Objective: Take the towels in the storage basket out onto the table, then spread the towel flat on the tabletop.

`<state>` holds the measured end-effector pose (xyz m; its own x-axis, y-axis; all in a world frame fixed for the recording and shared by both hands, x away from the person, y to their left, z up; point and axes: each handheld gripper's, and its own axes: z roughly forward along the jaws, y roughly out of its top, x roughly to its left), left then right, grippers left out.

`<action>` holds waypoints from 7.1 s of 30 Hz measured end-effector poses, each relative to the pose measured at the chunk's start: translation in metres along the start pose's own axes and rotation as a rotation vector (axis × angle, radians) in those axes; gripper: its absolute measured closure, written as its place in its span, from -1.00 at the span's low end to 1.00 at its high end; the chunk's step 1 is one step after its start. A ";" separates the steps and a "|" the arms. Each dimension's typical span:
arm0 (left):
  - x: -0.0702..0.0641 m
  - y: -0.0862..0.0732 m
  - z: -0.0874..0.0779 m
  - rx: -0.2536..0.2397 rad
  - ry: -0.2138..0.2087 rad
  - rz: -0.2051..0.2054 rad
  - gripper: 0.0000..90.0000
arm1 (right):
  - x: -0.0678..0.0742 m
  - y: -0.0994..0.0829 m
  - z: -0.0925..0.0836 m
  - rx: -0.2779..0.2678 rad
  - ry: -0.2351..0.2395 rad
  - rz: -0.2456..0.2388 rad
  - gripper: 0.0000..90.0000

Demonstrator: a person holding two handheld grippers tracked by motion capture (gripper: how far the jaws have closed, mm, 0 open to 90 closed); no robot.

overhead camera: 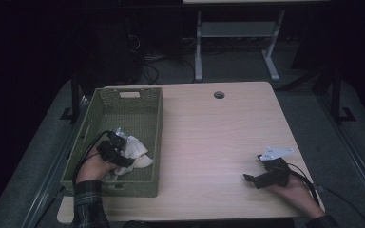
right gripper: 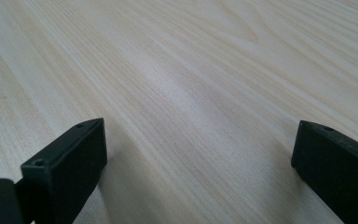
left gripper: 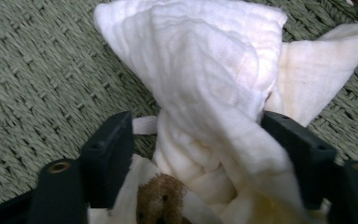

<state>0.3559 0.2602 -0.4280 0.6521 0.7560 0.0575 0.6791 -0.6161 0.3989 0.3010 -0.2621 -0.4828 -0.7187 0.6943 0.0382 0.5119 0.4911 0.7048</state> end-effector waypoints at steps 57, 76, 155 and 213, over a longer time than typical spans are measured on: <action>-0.004 0.024 -0.091 -0.540 -0.114 -0.094 0.65 | 0.000 0.000 0.000 0.000 0.000 0.001 -0.93; -0.025 0.069 -0.128 -0.638 -0.157 -0.019 0.66 | 0.000 0.000 0.000 0.000 0.001 0.001 -0.94; -0.200 0.159 0.028 -0.529 -0.399 0.192 0.62 | 0.000 0.000 0.000 -0.001 0.001 0.001 -0.93; -0.189 0.113 0.031 -0.507 -0.314 0.120 0.02 | 0.021 0.030 0.010 -0.011 0.129 -0.118 0.87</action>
<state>0.3202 0.0407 -0.4223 0.8349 0.5387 -0.1129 0.3999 -0.4528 0.7969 0.3064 -0.2276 -0.4679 -0.8284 0.5583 0.0446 0.4157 0.5594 0.7171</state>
